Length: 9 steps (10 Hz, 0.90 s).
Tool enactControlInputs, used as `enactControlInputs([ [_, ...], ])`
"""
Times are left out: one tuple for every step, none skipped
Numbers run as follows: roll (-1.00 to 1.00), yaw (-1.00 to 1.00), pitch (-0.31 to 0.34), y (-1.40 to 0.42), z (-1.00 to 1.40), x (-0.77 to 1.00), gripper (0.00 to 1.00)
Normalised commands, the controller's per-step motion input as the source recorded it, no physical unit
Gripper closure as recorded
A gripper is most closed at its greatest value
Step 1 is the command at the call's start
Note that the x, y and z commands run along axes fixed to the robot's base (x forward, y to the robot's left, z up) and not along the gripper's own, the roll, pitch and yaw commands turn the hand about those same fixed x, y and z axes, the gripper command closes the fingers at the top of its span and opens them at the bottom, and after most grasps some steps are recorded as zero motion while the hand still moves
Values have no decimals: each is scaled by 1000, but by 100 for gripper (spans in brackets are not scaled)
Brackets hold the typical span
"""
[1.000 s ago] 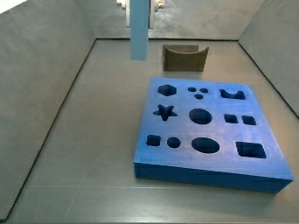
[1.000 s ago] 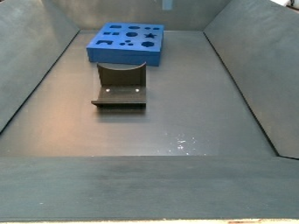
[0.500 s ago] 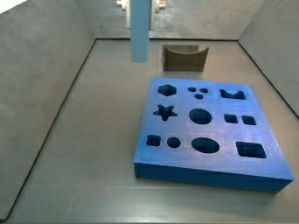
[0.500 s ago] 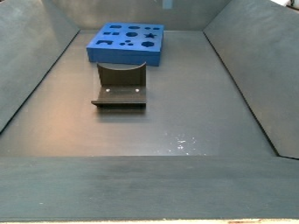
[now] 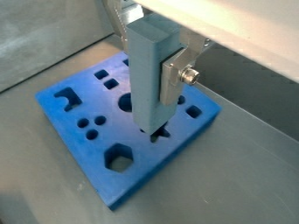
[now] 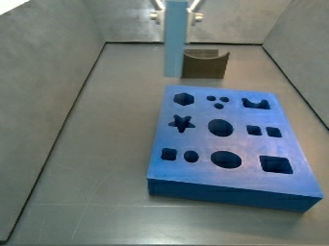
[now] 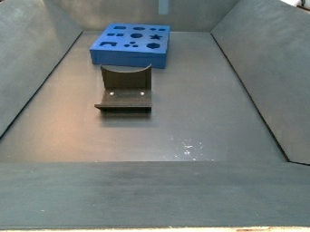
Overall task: Pick up the rectangle object. Move to above the board. Insert the rectangle object.
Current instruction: Insert the rectangle object.
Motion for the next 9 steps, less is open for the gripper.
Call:
enactControlInputs([
  [-63,0,0,0,0,1000,100],
  [-77,0,0,0,0,1000,100],
  [-183,0,246,0,117,1000,100],
  [0,-146,446,0,40,326,100],
  [26,-231,560,0,254,503,100],
  [-280,-354,137,71,1000,663,100],
  [-374,-491,0,149,1000,626,100],
  [0,-957,-23,6,769,43,100],
  [0,-1000,-17,0,683,0,100],
])
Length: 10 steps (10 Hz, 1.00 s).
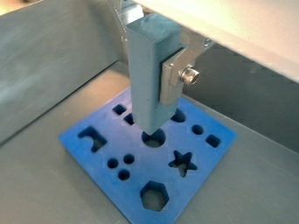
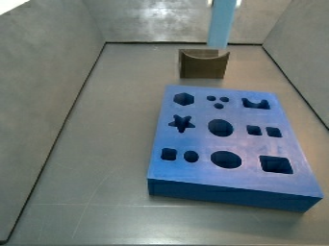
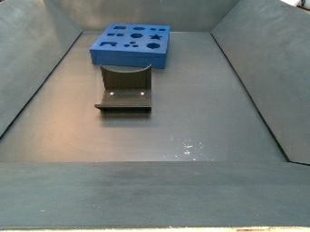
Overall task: Pick up the rectangle object. Move to above the board. Insert the rectangle object.
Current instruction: Insert the rectangle object.
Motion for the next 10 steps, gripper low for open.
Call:
enactControlInputs([
  [0,-1000,-31,0,591,0,100],
  [34,-609,0,-134,114,26,100],
  [0,6,0,0,0,0,100],
  [0,0,0,-26,0,0,100],
  [94,-960,80,-57,0,0,100],
  [120,-1000,0,0,-46,-14,100],
  [37,-1000,0,0,-126,0,100],
  [0,-1000,0,0,-217,0,100],
  [0,-1000,0,0,-260,0,100],
  [0,-1000,-9,0,-294,0,100],
])
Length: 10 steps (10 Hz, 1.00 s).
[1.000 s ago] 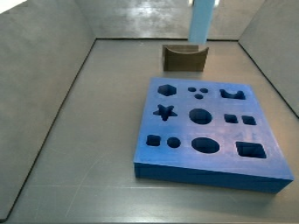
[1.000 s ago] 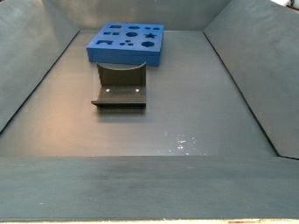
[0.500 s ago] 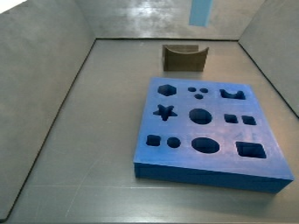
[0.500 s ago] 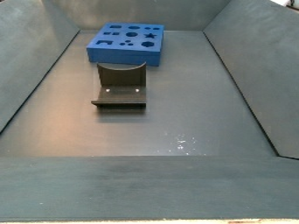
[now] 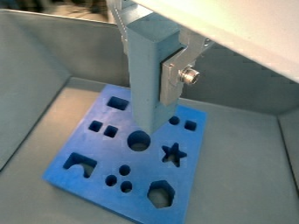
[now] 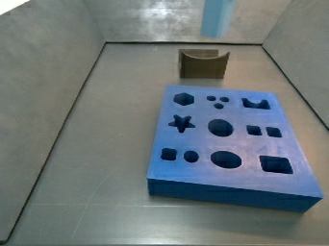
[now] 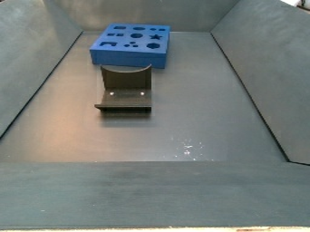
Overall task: Pick up the rectangle object. Move to above the board. Insert the rectangle object.
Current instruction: Insert the rectangle object.
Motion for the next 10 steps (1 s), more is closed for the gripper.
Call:
enactControlInputs([
  [0,-1000,-17,0,-314,0,100],
  [0,-1000,-51,0,-363,0,100],
  [0,-1000,-60,0,-383,0,100],
  [-17,-1000,-77,0,-411,0,100],
  [-46,-1000,-189,0,-477,0,100],
  [-66,-1000,-280,0,-529,0,100],
  [-77,-1000,-326,0,-563,-9,100],
  [-74,-1000,-343,0,-566,-14,100],
  [-77,-1000,-340,0,-563,-14,100],
  [-74,-1000,-340,0,-566,-14,100],
])
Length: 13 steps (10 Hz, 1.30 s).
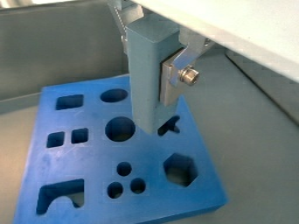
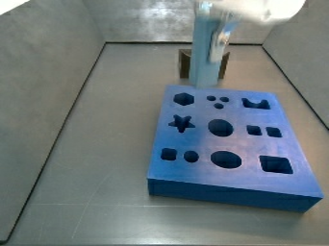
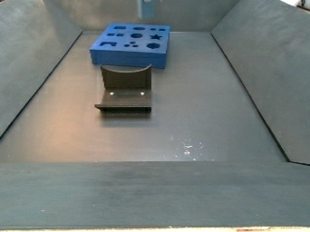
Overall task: Pick up the rectangle object. Move to above the board. Insert the rectangle object.
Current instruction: Insert the rectangle object.
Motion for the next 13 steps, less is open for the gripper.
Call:
enactControlInputs([
  [-77,-1000,-337,0,-569,-14,100],
  [-166,-1000,-197,-3,-211,0,100],
  [0,0,0,0,0,34,100],
  [111,-271,54,-420,0,554,100],
  [149,-306,0,-789,17,223,100],
  [129,-174,-69,-857,29,363,100],
  [137,-194,-157,-891,0,274,100],
  [140,-209,-171,-900,0,231,100],
  [137,-234,-197,-889,0,194,100],
  [149,-269,-277,-900,-29,97,100],
  [146,-309,-320,-889,-71,37,100],
  [149,-309,-326,-889,-77,34,100],
  [114,-143,-214,-526,126,-203,100],
])
